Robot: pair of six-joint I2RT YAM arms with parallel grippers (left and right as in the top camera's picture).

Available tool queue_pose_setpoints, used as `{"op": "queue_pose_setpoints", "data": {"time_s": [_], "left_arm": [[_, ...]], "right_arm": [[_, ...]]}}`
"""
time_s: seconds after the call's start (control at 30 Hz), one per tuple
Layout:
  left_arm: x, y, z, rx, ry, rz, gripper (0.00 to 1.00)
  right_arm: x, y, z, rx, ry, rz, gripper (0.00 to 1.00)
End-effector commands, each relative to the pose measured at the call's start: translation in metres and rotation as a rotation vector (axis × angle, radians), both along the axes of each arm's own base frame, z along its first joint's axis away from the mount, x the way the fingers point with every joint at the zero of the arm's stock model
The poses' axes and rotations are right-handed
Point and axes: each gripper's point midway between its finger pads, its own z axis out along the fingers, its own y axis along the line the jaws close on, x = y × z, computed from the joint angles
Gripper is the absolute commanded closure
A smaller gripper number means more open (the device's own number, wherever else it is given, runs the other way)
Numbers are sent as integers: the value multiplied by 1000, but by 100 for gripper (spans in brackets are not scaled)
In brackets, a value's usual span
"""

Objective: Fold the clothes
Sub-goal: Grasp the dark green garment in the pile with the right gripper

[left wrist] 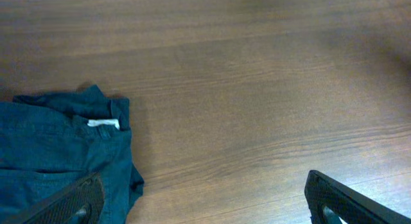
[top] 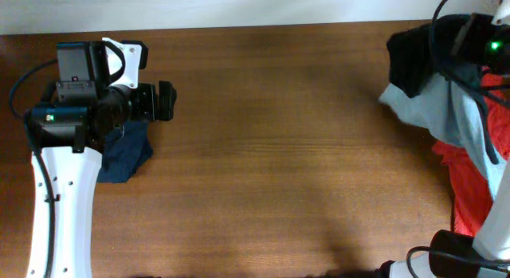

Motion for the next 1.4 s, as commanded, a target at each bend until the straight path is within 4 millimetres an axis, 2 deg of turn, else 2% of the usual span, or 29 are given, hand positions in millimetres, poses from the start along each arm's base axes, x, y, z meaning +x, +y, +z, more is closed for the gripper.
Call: {"op": "queue_pose_setpoints", "data": {"time_s": [0.0, 0.07, 0.13, 0.2, 0.37, 0.53, 0.6, 0.67, 0.7, 0.73, 0.93, 1.0, 1.03, 1.07, 1.1, 1.13, 1.17, 1.23, 1.37], "left_arm": [[2, -3, 11, -7, -30, -13, 1], [2, -3, 11, -7, -30, -13, 1], [2, -3, 11, -7, -30, -13, 0], [2, -3, 11, -7, -30, -13, 1], [3, -3, 12, -7, -36, -12, 1], [2, -3, 11, -8, -30, -12, 1], [0, -3, 10, -8, -21, -13, 0], [0, -3, 9, -9, -19, -13, 1], [0, -4, 10, -11, -19, -15, 1], [0, -4, 10, -12, -19, -15, 1], [0, -4, 10, -14, -20, -17, 1], [0, -4, 10, -14, -19, -17, 1], [0, -4, 10, -14, -18, -17, 0], [-1, -4, 9, -14, -17, -17, 1], [-1, -4, 9, -14, -14, -17, 1], [-1, -4, 9, -14, -12, -17, 1], [-2, -4, 8, -14, -10, -17, 0], [-2, -4, 8, -14, -10, -17, 1], [-2, -4, 8, -14, -10, -17, 1]], "right_arm": [[-14, -42, 7, -180, 30, -188, 96], [-28, -75, 15, -285, 44, -348, 96], [-50, -111, 29, -376, 40, -568, 96], [-64, -133, 40, -416, 16, -702, 96], [-46, -123, 45, -376, -28, -560, 90], [-50, -140, 61, -428, -78, -659, 83], [-50, -144, 63, -415, -97, -679, 76], [-51, -144, 60, -400, -95, -675, 77], [-49, -142, 59, -393, -92, -664, 89], [-49, -141, 57, -387, -88, -655, 96], [-36, -125, 46, -297, -88, -559, 96], [-34, -119, 33, -260, -53, -526, 96], [-33, -117, 22, -231, -22, -525, 90], [-32, -118, 10, -205, 13, -530, 77], [-31, -119, -8, -173, 70, -530, 59], [-29, -121, -24, -145, 117, -533, 45], [-29, -123, -42, -115, 171, -530, 39], [-29, -126, -85, -36, 304, -516, 35], [-33, -126, -168, 169, 551, -464, 34]]}}
